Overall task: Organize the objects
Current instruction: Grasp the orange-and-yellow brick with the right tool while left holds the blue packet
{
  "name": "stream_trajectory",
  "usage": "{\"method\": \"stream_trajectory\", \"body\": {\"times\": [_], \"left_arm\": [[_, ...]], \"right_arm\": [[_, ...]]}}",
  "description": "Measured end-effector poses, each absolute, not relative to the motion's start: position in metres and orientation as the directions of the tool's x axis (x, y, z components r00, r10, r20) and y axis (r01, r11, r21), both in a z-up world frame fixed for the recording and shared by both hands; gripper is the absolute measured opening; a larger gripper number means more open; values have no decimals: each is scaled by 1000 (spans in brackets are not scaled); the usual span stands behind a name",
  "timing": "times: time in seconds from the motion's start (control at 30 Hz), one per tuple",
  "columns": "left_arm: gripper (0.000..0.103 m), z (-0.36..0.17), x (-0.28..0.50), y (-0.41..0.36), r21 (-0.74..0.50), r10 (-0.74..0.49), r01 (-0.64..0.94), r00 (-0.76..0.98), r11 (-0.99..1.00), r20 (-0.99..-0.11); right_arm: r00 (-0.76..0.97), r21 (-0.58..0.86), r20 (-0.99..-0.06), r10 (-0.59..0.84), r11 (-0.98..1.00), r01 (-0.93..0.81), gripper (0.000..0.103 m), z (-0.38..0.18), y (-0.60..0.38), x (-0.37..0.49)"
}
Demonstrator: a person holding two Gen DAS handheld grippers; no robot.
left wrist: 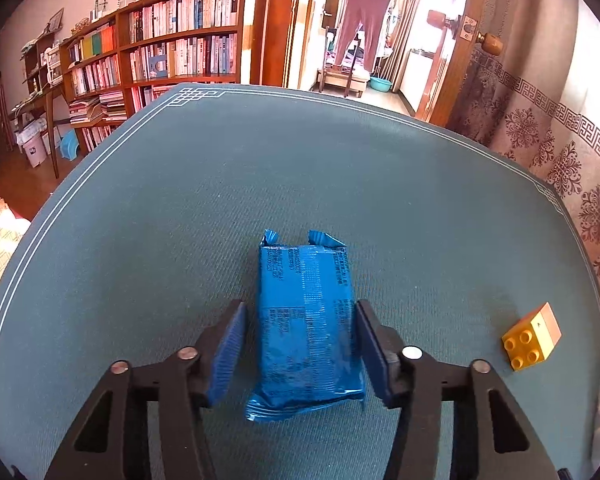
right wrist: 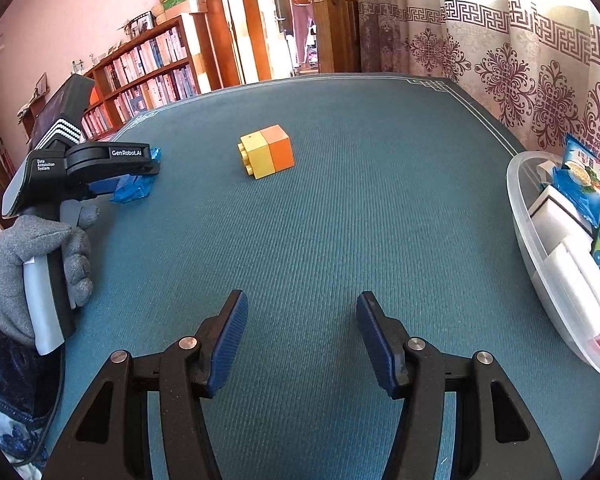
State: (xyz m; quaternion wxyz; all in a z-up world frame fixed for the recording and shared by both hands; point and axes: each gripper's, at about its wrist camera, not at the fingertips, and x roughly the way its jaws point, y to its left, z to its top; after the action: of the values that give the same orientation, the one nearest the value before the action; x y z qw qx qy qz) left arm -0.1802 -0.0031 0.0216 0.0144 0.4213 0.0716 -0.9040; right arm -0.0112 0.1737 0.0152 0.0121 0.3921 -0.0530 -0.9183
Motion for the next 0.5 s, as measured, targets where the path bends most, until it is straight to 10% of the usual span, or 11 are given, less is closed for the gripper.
{"method": "stream_trajectory", "body": {"times": [0.5], "left_arm": [[43, 33, -177, -7, -169, 81, 70, -663, -983, -744]], "right_arm": [[-700, 152, -704, -118, -988, 13, 58, 22, 176, -86]]}}
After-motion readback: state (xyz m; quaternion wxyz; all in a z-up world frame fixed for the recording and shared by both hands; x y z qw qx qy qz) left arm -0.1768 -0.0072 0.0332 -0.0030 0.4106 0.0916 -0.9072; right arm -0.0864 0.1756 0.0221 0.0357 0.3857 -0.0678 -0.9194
